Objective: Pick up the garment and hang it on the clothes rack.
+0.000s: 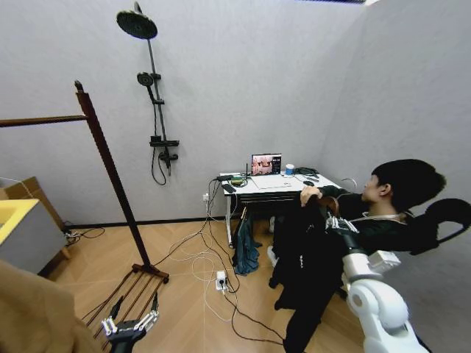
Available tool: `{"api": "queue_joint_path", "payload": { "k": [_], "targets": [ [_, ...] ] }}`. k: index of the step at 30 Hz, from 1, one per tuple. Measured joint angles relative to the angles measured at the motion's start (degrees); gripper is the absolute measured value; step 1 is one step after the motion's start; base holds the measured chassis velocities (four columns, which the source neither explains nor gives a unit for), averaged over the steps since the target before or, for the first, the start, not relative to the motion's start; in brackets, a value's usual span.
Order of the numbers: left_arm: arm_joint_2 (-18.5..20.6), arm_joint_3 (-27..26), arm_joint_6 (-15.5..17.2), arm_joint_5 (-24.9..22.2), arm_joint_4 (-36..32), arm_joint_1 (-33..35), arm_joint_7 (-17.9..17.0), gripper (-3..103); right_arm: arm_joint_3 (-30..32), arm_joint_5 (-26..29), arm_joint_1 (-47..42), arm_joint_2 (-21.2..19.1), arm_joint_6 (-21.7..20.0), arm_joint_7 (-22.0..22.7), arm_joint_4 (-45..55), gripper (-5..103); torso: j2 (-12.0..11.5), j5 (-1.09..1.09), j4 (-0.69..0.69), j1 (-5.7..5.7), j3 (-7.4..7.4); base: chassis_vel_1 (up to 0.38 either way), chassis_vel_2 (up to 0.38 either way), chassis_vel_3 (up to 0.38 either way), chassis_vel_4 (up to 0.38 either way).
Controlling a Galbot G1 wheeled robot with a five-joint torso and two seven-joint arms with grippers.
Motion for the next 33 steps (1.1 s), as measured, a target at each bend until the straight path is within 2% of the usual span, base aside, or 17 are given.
{"api": "queue_joint_path", "payload": {
  "k": [8,12,16,21,33],
  "targets": [
    [0.0,0.0,0.0,0.0,0.0,0.0,0.0,100,0.7,-0.1,-5.2,1.8,1.7,-0.3,3.3,10,0.0,0.00,-0.01,0.00,0.00,0.000,0.000,0.000,0.000],
    [0.0,0.0,0.0,0.0,0.0,0.0,0.0,100,1.0,-2.0,-9.0,3.5,4.8,-0.5,4.7,10,0.0,0.00,0.00,0.00,0.00,0.000,0.000,0.000,0.000],
    [0.0,0.0,0.0,0.0,0.0,0.0,0.0,100,1.4,-2.8,-10.6,4.1,6.1,-0.8,5.0,10,0.0,-0.01,0.01,0.00,0.00,0.000,0.000,0.000,0.000],
    [0.0,0.0,0.0,0.0,0.0,0.0,0.0,100,2.0,-5.2,-14.6,5.7,8.3,-4.2,4.5,10,0.0,0.00,0.00,0.00,-0.01,0.000,0.000,0.000,0.000],
    [0.0,0.0,0.0,0.0,0.0,0.0,0.0,100,2.3,-6.7,-12.6,4.1,9.2,-3.4,4.0,10,0.0,-0.01,0.01,0.00,0.00,0.000,0.000,0.000,0.000]
  ]
}}
